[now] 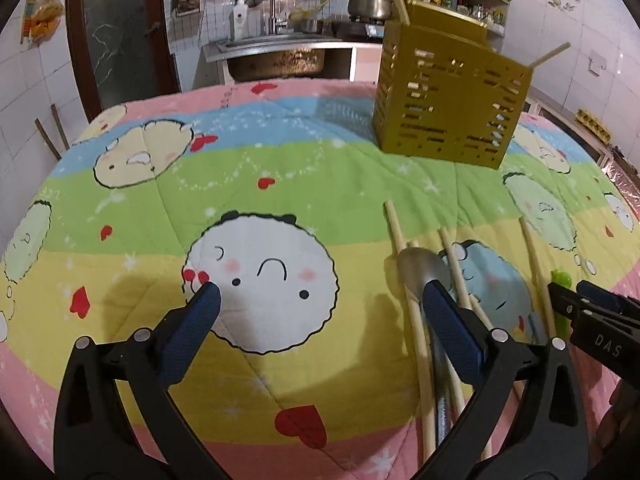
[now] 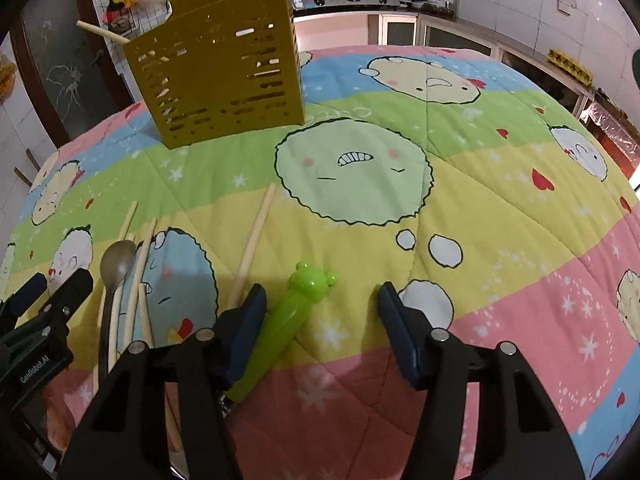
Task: Organize utensils
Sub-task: 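Move both open tools back down toward the remaining utensils, then grasp the green frog-handled fork with the right tool while the left tool grasps a chopstick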
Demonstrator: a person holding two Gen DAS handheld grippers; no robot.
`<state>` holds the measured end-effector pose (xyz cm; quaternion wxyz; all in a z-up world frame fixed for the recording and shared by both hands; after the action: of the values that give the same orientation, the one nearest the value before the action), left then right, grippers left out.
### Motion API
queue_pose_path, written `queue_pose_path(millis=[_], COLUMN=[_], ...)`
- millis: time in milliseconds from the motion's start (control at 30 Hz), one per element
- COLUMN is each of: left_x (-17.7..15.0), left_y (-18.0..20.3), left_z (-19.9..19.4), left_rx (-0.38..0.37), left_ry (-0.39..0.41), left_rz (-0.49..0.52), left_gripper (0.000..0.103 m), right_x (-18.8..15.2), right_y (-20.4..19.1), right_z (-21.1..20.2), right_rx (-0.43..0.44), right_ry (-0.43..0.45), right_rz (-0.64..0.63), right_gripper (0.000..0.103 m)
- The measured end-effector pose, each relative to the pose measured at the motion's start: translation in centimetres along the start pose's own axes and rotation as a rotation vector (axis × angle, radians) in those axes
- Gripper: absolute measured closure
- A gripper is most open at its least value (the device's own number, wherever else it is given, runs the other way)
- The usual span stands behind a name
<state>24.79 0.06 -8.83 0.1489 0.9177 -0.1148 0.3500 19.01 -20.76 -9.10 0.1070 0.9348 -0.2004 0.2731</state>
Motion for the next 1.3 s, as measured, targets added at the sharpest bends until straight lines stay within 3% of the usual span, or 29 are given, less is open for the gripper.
queue_pose_path(millis=[67,200,567,867,1300], left_x=[-0.1,-0.2,-0.5,-0.4,-0.8], left_y=[0.0,0.0,1.0,0.9,0.2], left_z=[0.3,0.5,0.9,0.9,0.1], left_rx=[-0.010,-0.021,-0.051,-0.081,-0.058], left_ry=[-0.017,-0.027,-0.052,-0.063,-0.050], left_rz=[-0.007,-0.008,0.020,-0.011,-0.001], left_gripper=[0.005,0.005,0.007,0.021,0.021], right_x=[0.3,0.8,2.4,3.2,3.1], right_y=[-0.2,-0.4,0.7,1.2,1.9], right_z=[0.3,0.5,0.7,1.4,1.1], right_rx=[-0.004,0.011,0.042,0.048,0.087], right_ry=[0.000,0.015,0.047,0.054,0.049], right_rz=[-0.008,-0.039,-0.088,-0.135,-0.098], right_gripper=[0.051,0.070,0.080,0.080,0.079])
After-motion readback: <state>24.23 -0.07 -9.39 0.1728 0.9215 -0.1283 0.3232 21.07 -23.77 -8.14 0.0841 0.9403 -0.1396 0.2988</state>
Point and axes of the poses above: each gripper's, at about its wrist camera, not at the fingertips, and z roughly the way its jaws point, y to its right, x to its top, the point moved 5 cm from there along z, roughly the way its jaws point, and after that the axes turned 13 degrees about -x, right-handed, at the moved point
